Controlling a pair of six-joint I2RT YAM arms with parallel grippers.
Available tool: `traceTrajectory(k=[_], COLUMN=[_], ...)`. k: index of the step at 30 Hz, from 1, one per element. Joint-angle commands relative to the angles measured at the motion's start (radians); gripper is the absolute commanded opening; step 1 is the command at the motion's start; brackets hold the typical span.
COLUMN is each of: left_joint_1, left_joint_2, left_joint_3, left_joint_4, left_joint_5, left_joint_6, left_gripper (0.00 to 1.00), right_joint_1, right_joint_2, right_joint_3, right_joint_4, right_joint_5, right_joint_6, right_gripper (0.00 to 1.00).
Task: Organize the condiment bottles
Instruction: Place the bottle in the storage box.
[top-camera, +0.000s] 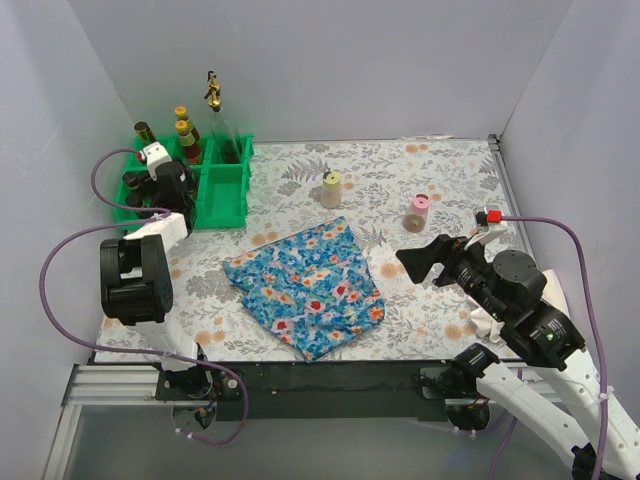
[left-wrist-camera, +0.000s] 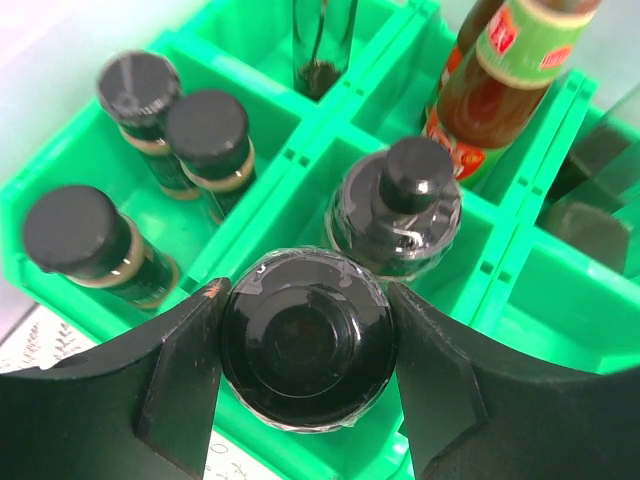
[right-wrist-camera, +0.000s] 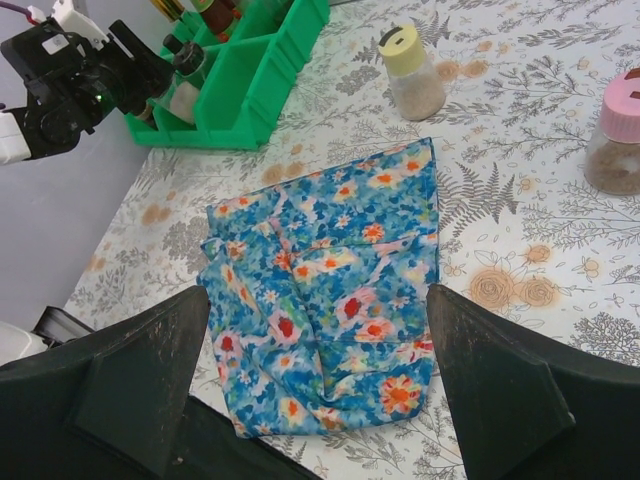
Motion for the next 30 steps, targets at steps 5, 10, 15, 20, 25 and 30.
traceTrajectory(k=[5,10,15,20,25,30], left_joint_1=[-0.001,0.000,-0.001,0.000,-0.003,-0.015], left_joint_2=[0.007,0.007,-0.054,-0.157,-0.243,-0.353], left_joint_3=[0.009,0.034,0.094,0.180,0.295,0.244], left_joint_4=[0.091,0.033,-0.093,-0.326,-0.588,-0.644], left_joint_5=[0.033,0.016,0.008,0.072,0.273,0.603], left_joint_6=[-0.013,-0.021,-0.056,-0.123,-0.180,-0.205], left_gripper=[0.65,0.84,0.94,0.98,0.98,0.98], right_joint_1=[0.002,0.002,0.000,0.002,0.000,0.002], right_joint_2=[0.005,-0.012,-0.020,0.008,0.028,0.014], right_joint_3=[0.003,0.018,0.006,0.026,0.087,0.115], right_joint_4=[0.058,0.054,0.049,-0.030,-0.139,-0.193], right_joint_5=[-0.013,-0.010,-0.012,0.026,0.100,0.120], right_joint_6=[0.016,0.013,0.029,0.060,0.080,0.028], right_gripper=[0.99,0.99,0.99,0.99,0.99,0.99])
